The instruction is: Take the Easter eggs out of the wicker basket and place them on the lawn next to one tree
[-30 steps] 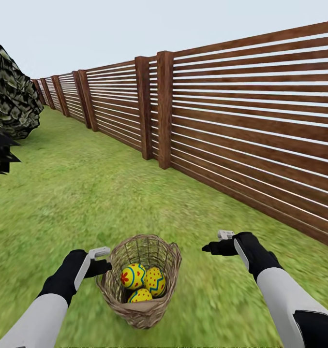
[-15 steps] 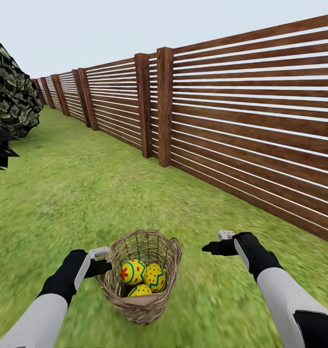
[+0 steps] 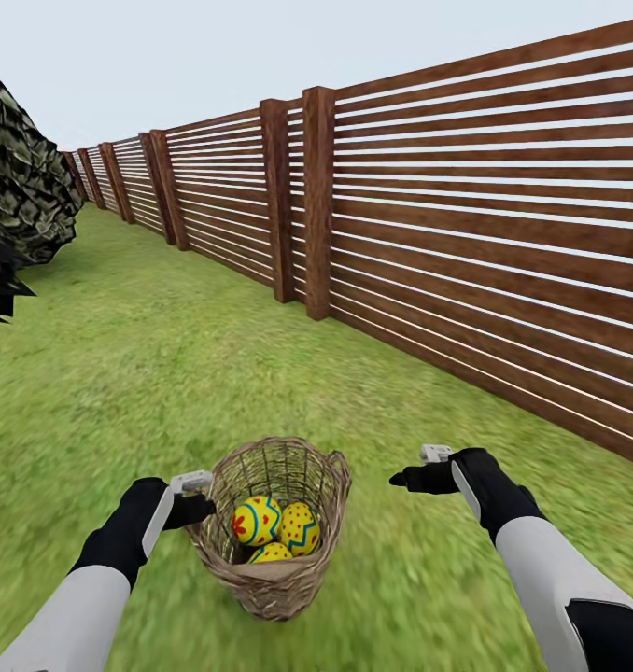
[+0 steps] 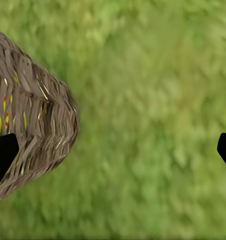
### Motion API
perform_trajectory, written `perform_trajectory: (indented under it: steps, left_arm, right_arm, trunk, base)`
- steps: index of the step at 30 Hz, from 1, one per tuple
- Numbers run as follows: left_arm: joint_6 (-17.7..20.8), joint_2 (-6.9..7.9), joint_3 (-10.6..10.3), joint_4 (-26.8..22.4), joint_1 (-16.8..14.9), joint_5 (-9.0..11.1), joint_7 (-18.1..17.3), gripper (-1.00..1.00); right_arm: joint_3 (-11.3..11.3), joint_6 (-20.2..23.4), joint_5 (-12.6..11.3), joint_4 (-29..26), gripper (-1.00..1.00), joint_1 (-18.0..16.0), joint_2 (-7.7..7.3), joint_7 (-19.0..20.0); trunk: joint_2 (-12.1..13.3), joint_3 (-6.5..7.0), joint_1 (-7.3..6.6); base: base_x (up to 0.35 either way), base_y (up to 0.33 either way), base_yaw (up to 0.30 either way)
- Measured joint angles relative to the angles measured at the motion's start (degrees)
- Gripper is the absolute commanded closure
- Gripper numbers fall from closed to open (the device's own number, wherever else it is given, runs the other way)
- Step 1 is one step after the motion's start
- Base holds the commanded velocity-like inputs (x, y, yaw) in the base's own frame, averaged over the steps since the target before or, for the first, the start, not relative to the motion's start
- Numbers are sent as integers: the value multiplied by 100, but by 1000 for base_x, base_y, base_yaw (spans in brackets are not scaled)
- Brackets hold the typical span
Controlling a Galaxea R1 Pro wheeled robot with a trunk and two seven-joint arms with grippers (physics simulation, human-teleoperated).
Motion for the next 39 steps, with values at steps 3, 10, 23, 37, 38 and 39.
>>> perform_trajectory:
  steps: [3, 10, 23, 37, 38, 39]
  left_arm:
    - [-3, 0, -5, 1, 0, 0, -7, 100]
    - [-200, -1, -7, 44, 0, 55, 6, 100]
    - [-199, -10, -30, 199, 3, 0, 1, 100]
    - [-200, -10, -38, 202, 3, -13, 6, 100]
    - [-199, -10, -39, 202, 3, -14, 7, 100]
    - [-199, -10, -42, 203, 4, -41, 0, 100]
  right_arm:
    - [0, -1, 0, 0, -100, 0, 0, 0]
    - [-7, 0, 0, 0, -100, 2, 8, 0]
    - [-9, -18, 0, 0, -100, 7, 18, 0]
    - [-9, -18, 0, 0, -100, 9, 18, -9]
    - [-8, -18, 0, 0, -100, 9, 16, -9]
    - [-8, -23, 1, 0, -100, 9, 12, -9]
  trunk:
    - [0, 0, 0]
    - [0, 0, 0]
    - [481, 214, -262]
    - [1042, 465, -569]
    - [1082, 483, -591]
    - [1123, 501, -613]
  base:
    - [0, 0, 0]
    - [0, 0, 0]
    - [0, 0, 0]
    - [0, 0, 0]
    - [0, 0, 0]
    - [0, 0, 0]
